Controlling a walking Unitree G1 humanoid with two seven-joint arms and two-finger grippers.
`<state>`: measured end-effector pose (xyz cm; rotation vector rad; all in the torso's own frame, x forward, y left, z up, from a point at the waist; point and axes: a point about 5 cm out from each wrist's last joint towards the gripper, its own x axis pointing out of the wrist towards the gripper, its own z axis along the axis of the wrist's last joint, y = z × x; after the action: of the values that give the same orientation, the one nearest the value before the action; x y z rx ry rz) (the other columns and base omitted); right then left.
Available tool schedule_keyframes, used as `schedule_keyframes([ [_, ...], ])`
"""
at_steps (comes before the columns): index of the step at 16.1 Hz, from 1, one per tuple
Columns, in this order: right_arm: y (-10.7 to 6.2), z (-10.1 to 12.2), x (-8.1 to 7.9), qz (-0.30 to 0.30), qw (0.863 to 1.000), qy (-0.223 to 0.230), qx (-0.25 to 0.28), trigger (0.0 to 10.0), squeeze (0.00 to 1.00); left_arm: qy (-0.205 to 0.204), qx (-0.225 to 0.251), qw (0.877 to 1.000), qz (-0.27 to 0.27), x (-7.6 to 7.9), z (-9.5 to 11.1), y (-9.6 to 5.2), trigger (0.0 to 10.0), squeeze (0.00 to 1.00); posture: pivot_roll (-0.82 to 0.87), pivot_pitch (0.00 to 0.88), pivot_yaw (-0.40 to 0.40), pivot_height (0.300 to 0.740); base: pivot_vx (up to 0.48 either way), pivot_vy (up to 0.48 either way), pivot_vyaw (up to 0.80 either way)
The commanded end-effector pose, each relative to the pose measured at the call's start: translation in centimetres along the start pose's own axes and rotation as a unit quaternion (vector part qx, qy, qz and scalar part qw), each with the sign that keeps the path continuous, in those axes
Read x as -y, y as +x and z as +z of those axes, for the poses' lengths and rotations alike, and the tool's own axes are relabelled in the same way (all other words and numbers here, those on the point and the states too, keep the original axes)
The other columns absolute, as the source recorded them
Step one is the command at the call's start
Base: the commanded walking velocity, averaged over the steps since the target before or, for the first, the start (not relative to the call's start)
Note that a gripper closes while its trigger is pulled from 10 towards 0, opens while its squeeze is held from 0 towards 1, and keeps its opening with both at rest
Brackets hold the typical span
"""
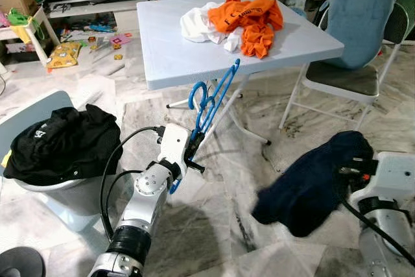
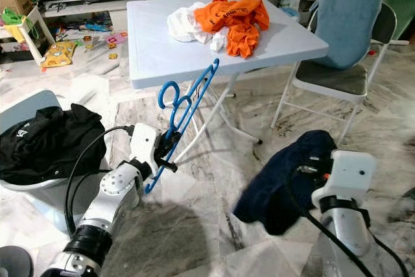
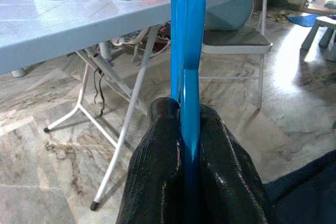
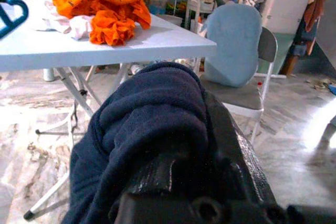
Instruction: Hang hanger
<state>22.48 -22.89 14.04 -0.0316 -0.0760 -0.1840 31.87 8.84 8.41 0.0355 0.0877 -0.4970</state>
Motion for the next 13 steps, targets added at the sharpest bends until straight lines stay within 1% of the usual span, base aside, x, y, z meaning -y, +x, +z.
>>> schedule_keyframes([
  [1,0.3,1.2,-0.3,0.001,0.999,-0.001,0.034,10.0,0.00,-0.004,0.003,1.000,0.011,-0.2,0.5,0.0,10.0,0.00,-0.04,0.000,0.019,0.740,0.405,0.000,0.00],
  [5,0.7,1.7,-0.5,0.003,0.999,0.004,0.046,10.0,0.00,-0.007,0.011,1.000,0.023,-0.4,1.1,0.3,10.0,0.00,-0.03,0.000,0.017,0.740,0.418,0.000,0.00],
  [8,1.1,1.7,-1.0,0.009,0.999,0.008,0.048,10.0,0.00,-0.010,0.017,0.999,0.034,-0.8,1.7,0.7,10.0,0.00,-0.03,0.000,0.012,0.740,0.442,0.000,0.00],
  [9,1.2,1.8,-1.2,0.013,0.999,-0.001,0.049,10.0,0.00,-0.010,0.018,0.999,0.036,-0.9,1.8,0.7,10.0,0.00,-0.03,0.000,0.011,0.740,0.454,0.000,0.00],
  [12,1.5,2.4,-1.5,0.022,0.998,0.002,0.067,10.0,0.00,-0.010,0.025,0.999,0.037,-0.9,2.3,1.0,10.0,0.00,-0.02,0.000,0.007,0.740,0.455,0.000,0.00],
  [13,1.7,2.5,-1.6,0.023,0.997,-0.001,0.067,10.0,0.00,-0.009,0.032,0.999,0.039,-1.1,2.7,1.2,10.0,0.00,-0.01,0.000,0.002,0.740,0.454,0.000,0.00],
])
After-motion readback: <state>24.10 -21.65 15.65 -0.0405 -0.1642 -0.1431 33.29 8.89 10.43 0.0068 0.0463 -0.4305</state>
